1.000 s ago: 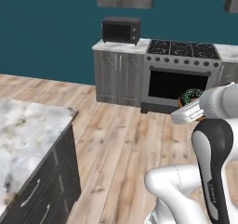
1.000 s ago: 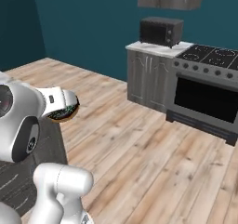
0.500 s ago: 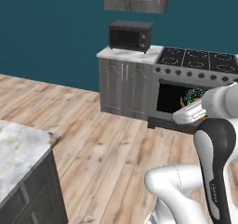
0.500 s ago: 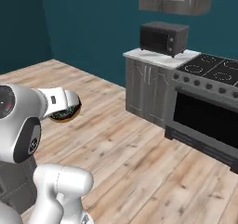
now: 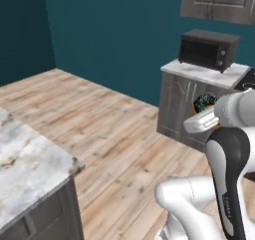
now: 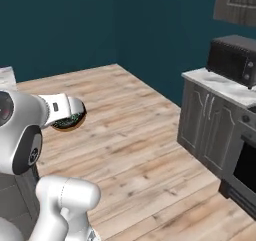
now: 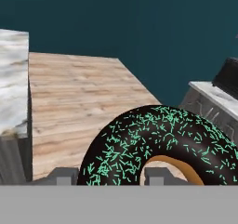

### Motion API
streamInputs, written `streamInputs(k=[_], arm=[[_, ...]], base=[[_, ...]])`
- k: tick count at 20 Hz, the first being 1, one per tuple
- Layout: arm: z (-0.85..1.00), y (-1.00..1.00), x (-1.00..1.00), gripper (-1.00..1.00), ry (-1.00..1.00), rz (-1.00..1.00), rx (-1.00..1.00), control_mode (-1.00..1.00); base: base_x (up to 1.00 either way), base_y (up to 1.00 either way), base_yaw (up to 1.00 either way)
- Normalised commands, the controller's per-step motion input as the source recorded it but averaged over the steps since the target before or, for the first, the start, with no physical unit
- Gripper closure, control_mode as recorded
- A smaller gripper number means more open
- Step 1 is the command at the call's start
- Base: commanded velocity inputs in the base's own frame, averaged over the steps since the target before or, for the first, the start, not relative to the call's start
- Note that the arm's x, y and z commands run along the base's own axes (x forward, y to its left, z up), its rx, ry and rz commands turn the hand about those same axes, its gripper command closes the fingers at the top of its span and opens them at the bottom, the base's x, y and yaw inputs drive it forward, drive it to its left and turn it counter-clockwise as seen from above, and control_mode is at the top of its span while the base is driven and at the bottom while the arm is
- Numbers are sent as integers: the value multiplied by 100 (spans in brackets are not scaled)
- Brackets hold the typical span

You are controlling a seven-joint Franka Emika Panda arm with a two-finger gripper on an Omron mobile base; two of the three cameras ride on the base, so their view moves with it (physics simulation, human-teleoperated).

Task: Take the donuts from the fridge and place them on the empty tray on the dining counter.

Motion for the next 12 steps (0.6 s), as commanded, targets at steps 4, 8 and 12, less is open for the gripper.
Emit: streamInputs(k=[4, 8, 12], arm=[[0, 0, 0, 100, 0, 0, 0, 100], [0, 0, 0, 100, 0, 0, 0, 100], [0, 0, 0, 100, 0, 0, 0, 100]], base=[[100, -95, 35], [100, -68, 21], [100, 0, 16]])
